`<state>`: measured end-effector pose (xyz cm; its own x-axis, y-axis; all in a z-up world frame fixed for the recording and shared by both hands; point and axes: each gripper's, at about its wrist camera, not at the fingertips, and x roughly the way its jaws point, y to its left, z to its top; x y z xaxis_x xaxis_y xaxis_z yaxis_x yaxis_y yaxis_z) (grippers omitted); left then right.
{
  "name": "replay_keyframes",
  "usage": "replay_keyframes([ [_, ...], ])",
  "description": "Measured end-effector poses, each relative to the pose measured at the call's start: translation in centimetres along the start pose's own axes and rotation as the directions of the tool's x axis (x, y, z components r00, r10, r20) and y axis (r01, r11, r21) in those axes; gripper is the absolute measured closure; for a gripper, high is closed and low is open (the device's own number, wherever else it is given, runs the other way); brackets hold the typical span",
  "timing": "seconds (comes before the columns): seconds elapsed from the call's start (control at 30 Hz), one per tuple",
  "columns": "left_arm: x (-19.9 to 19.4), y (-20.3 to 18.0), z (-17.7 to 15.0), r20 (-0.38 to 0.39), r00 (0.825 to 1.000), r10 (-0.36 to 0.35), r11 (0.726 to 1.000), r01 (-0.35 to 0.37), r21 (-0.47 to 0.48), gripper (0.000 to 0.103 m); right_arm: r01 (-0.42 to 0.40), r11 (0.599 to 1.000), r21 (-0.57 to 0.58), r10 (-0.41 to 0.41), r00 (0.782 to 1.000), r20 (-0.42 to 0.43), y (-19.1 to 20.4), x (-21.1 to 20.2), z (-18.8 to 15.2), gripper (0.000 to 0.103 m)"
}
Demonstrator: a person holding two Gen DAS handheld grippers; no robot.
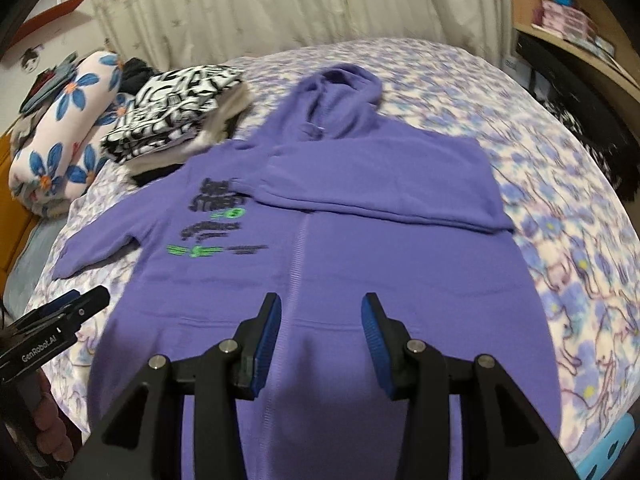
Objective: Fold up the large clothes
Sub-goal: 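Reach the left tool to the other sleeve cuff and grasp it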
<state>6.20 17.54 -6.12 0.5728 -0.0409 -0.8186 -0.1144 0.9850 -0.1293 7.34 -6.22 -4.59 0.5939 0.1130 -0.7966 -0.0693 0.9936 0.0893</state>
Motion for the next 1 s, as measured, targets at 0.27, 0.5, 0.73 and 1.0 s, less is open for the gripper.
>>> replay_keyframes([
  [0.27,0.7,5.4,0.3,-0.01,1.0,0.004,0.998,-0.005,-0.057,0.032,-0.025,0.997,-0.067,0.025,1.0,0.004,6.3,1.7,0.7,0.061],
  [0.5,2.5,12.5,0.3,-0.022,1.0,-0.006,0.987,0.003,-0.158,0.032,-0.047,0.991,-0.122,0.047,0.999,-0.003,12.0,4.2,1.9,0.061],
  [0.73,6.5,20.5,0.5,-0.059,0.994,-0.092,0.944,0.068,-0.323,0.032,-0.065,0.981,-0.184,0.065,0.998,-0.008,17.3,7.4,3.1,0.061],
  [1.0,9.5,28.1,2.3,0.02,0.978,-0.209,0.856,0.193,-0.48,0.032,-0.073,0.972,-0.222,0.064,0.997,-0.047,20.6,11.2,3.6,0.061],
])
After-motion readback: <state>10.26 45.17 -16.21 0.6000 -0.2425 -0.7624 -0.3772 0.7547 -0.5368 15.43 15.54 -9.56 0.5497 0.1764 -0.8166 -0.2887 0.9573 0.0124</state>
